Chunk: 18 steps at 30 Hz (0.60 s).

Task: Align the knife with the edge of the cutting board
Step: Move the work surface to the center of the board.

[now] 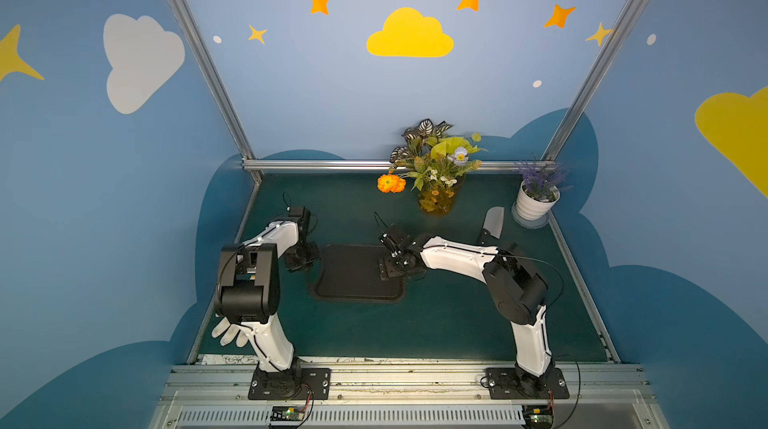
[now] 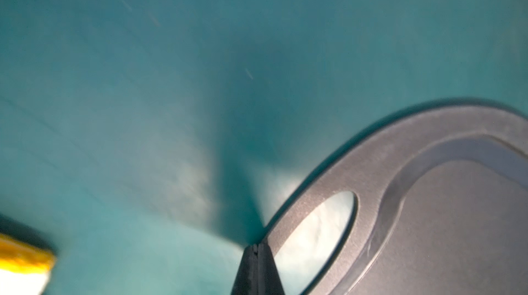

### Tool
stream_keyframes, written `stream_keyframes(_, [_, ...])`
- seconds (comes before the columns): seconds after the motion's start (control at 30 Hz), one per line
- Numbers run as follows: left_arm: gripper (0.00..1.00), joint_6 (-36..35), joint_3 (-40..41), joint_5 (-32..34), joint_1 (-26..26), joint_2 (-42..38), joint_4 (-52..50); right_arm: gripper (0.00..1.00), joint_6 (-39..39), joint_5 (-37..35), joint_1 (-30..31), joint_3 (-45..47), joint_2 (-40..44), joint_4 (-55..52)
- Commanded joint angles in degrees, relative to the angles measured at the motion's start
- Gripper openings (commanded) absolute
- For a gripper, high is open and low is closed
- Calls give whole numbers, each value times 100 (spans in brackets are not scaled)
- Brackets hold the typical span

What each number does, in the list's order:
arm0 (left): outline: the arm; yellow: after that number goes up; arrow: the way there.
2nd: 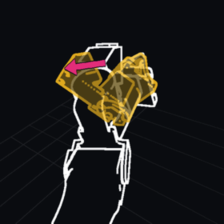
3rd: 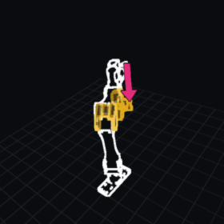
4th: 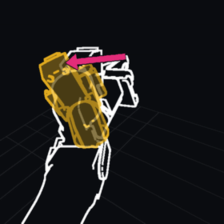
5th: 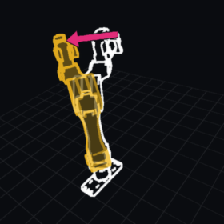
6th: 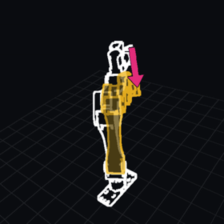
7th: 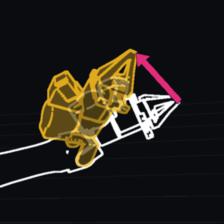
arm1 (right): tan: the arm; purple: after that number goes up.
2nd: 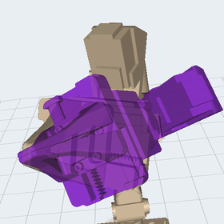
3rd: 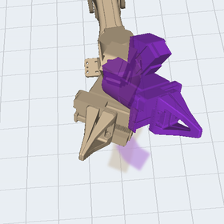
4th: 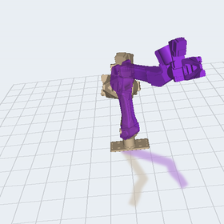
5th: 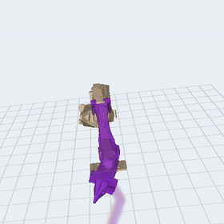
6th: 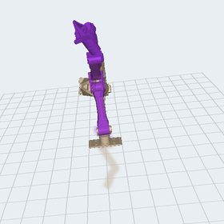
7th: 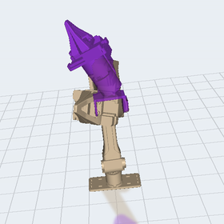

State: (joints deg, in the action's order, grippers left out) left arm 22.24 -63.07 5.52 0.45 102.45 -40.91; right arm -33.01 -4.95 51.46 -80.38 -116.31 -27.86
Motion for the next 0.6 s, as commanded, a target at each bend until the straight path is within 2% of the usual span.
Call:
stream_keyframes(0.0, [3, 304, 453, -683, -371, 3, -255, 91, -8, 93, -148, 458, 117, -65])
stream_keyframes(0.27, [3, 835, 924, -801, -1223, -326, 206, 90, 123, 98, -445, 1041, 504, 165])
stream_keyframes(0.57, [3, 1180, 599, -780, -2017, -228, 365, 90, 146, 189, -866, 1506, 747, 350])
